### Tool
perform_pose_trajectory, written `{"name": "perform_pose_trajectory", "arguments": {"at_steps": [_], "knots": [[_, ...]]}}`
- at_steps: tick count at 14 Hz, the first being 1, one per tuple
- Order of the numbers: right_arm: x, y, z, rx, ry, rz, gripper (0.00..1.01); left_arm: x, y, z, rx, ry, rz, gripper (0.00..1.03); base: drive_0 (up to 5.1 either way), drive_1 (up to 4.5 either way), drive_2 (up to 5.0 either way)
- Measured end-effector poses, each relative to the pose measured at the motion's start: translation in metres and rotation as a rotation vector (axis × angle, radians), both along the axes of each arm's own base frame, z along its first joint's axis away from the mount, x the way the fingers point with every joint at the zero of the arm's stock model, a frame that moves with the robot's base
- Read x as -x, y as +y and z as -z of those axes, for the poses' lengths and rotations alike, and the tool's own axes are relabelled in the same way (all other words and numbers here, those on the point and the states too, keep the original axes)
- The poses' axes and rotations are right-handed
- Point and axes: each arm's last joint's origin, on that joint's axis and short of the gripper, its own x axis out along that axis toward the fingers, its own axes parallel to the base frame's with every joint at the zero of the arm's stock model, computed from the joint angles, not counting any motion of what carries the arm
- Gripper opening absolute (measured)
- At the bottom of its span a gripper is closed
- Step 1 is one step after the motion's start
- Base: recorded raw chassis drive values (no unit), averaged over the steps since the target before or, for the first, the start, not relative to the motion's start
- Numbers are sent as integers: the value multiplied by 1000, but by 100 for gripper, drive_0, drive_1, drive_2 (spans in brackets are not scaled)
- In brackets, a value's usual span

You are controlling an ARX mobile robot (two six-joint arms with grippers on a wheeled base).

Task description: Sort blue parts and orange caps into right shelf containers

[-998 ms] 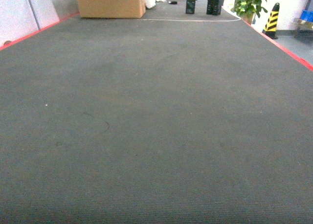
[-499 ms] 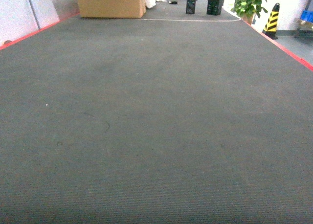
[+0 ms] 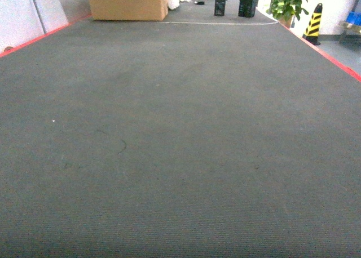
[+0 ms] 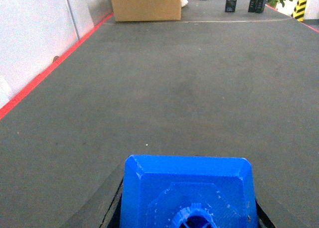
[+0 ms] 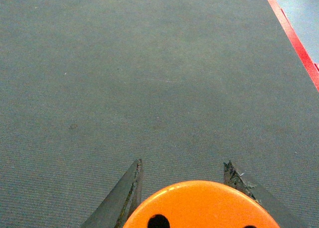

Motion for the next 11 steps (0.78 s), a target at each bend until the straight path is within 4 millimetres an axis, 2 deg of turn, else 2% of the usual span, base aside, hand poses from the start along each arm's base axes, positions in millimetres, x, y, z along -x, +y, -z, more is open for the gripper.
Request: {"name": "perform_pose_trajectory", "arguments": {"at_steps": [3, 11], "knots": [[0, 0, 0, 0, 0, 0, 43, 0, 0, 0, 0, 0, 0, 45, 0, 0, 0], [0, 0, 0, 0, 0, -1, 43, 0, 0, 0, 0, -2, 2, 45, 482, -326, -167]]}}
